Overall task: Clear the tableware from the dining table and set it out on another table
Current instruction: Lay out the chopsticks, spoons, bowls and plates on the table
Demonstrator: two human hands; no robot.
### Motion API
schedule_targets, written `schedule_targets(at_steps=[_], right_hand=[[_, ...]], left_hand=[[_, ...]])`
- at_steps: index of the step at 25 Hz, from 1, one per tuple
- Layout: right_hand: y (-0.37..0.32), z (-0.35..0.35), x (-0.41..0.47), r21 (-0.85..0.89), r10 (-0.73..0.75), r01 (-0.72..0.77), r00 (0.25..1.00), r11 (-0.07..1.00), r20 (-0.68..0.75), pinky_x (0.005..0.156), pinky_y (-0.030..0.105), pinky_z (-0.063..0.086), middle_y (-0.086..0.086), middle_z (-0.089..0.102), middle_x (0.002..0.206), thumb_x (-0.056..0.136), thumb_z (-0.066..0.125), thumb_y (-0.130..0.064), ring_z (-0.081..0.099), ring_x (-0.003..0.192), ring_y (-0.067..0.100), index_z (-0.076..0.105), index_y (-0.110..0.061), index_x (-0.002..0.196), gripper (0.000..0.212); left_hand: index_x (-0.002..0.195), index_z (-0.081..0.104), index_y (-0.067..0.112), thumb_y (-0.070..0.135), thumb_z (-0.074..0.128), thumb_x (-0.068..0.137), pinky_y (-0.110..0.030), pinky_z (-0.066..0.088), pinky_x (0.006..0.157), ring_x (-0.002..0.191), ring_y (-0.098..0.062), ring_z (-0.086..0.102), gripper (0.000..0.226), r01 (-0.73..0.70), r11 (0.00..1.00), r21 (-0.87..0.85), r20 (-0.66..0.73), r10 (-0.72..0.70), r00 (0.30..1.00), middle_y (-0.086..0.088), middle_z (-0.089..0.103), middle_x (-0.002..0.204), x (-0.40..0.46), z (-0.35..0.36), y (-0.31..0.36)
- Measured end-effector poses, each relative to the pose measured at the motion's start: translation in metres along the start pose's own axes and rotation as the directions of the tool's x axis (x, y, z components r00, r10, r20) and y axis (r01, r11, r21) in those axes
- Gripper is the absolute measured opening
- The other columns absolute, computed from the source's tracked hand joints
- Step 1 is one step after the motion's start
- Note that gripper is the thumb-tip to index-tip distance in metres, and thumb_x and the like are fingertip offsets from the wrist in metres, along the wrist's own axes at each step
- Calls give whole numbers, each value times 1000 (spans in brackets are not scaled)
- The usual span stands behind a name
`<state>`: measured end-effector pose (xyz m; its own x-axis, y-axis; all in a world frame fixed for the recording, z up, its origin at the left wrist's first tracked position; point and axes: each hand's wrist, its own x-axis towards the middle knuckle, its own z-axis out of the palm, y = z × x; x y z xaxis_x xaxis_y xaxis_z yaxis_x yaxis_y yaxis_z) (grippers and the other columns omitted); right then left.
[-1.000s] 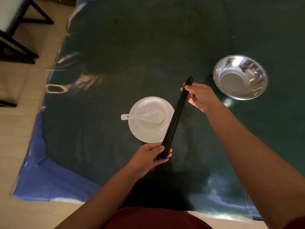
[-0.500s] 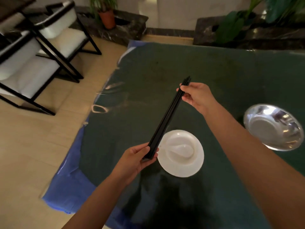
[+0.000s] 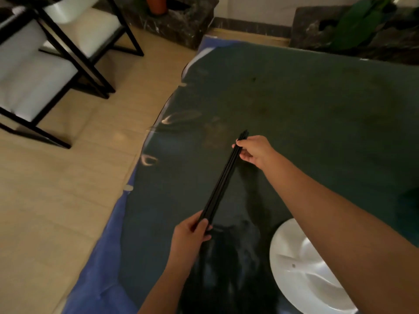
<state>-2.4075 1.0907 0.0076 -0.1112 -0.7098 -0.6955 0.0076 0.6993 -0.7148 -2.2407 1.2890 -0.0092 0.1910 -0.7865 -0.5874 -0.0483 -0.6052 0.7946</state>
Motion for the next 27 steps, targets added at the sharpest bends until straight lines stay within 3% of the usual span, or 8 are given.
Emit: schedule_targets(at_steps=[2, 4, 7, 10, 14, 18, 22, 27], right_hand=[[-1, 13, 12, -33, 6, -6, 1000, 999, -3, 52, 21, 43, 3, 63, 71, 89, 54, -4, 52, 60, 10, 56, -11, 75, 16], [-5, 22, 19, -41, -13, 13, 1000, 999, 8, 53, 20, 41, 3, 63, 73, 89, 54, -4, 52, 60, 9, 59, -8, 84, 8], [-9, 26, 24, -50, -56, 56, 998, 997, 4, 53, 20, 40, 8, 65, 86, 90, 52, -2, 55, 63, 9, 59, 0, 107, 19], [-6, 24, 29, -150, -129, 123, 991, 981, -34, 57, 21, 48, 14, 64, 91, 88, 58, -5, 62, 76, 16, 59, 3, 106, 20], [0, 15, 26, -544, -328, 213, 937, 812, -123, 69, 36, 58, 13, 64, 83, 82, 68, -25, 68, 69, 25, 63, -3, 86, 23], [14, 5, 14, -639, -373, 230, 923, 734, -96, 79, 43, 57, 6, 59, 86, 82, 67, -32, 70, 78, 28, 50, -5, 124, 53], [32, 15, 4, -859, -597, 399, 789, 321, 144, 103, 41, 39, 20, 49, 132, 85, 61, -40, 45, 124, 33, 39, -11, 139, 65], [69, 14, 5, -913, -466, 403, 798, -59, 382, 116, 49, 2, 7, -11, 158, 90, 21, -60, -9, 145, 21, -3, -25, 148, 72]], left_hand=[[117, 62, 18, 13, 62, 86, -2, 46, 65, 74, -1, 58, 31, -168, 898, 406, -27, 196, 980, 11, 62, 83, 5, -1, -7], [120, 59, 18, 14, 62, 86, 0, 41, 67, 77, -2, 53, 34, -285, 785, 550, -16, 351, 936, 10, 57, 87, 4, 1, -9], [120, 60, 9, 14, 65, 83, -22, 52, 76, 87, -19, 60, 37, -367, 611, 702, 29, 491, 871, -4, 64, 94, 5, 7, -14], [110, 66, 4, 17, 74, 75, -38, 56, 66, 80, -27, 60, 37, -361, 425, 830, 35, 607, 794, -11, 64, 92, 12, 6, -19], [113, 65, 3, 23, 74, 75, -40, 56, 69, 83, -29, 59, 44, -361, 360, 860, 28, 674, 738, -14, 62, 99, 14, 5, -31], [136, 44, 12, 31, 66, 79, -42, 48, 94, 116, -27, 51, 64, -407, 384, 829, 66, 656, 751, -13, 53, 130, 11, -1, -37], [138, 41, 12, 26, 56, 84, -47, 38, 105, 139, -24, 29, 58, -656, 177, 733, 404, 663, 630, -8, 35, 148, 13, -17, -42], [129, 54, 10, 19, 72, 77, -38, 45, 98, 131, -25, 41, 56, -754, 91, 651, 563, 609, 559, -9, 45, 141, 24, -37, -34]])
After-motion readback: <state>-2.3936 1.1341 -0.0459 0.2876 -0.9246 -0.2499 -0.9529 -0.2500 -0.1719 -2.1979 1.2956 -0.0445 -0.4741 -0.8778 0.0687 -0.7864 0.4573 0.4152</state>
